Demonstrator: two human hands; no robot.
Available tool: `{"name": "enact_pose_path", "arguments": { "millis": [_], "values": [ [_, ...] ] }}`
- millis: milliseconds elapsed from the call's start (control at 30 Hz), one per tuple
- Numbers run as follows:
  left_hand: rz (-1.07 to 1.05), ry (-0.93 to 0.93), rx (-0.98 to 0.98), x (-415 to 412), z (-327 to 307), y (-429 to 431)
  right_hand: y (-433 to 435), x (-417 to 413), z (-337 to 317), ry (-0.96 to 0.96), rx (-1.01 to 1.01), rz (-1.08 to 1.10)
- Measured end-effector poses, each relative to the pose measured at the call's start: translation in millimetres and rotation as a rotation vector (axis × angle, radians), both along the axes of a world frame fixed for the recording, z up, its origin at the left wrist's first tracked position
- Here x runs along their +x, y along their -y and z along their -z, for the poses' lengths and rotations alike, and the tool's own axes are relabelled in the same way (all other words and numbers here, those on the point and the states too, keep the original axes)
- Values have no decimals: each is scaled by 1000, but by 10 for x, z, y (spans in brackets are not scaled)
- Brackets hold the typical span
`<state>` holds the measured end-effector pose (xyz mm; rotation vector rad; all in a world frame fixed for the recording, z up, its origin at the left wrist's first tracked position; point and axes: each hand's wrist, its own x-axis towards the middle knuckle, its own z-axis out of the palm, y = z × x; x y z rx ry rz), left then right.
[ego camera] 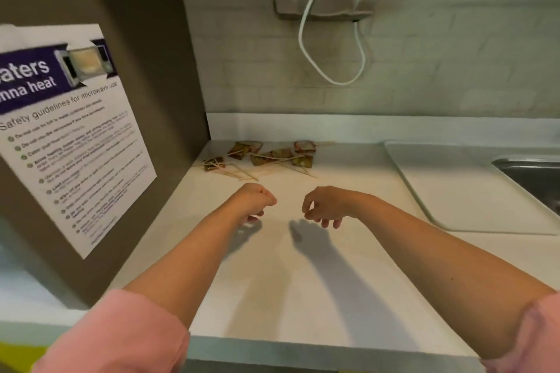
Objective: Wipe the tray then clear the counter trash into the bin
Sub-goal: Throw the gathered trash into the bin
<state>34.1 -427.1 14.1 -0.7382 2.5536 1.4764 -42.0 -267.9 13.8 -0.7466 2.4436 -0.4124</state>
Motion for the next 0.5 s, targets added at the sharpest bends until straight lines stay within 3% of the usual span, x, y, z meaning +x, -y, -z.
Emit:
{"name": "enact_pose_path", "arguments": {
  "millis": [267,500],
  "values": [
    [-53,76,-115,-263,280,685,489,-236,155,-37,-27,-26],
    [-193,42,-426,-653,548,1058,804,-576,279,-135,-7,-90]
  ]
}}
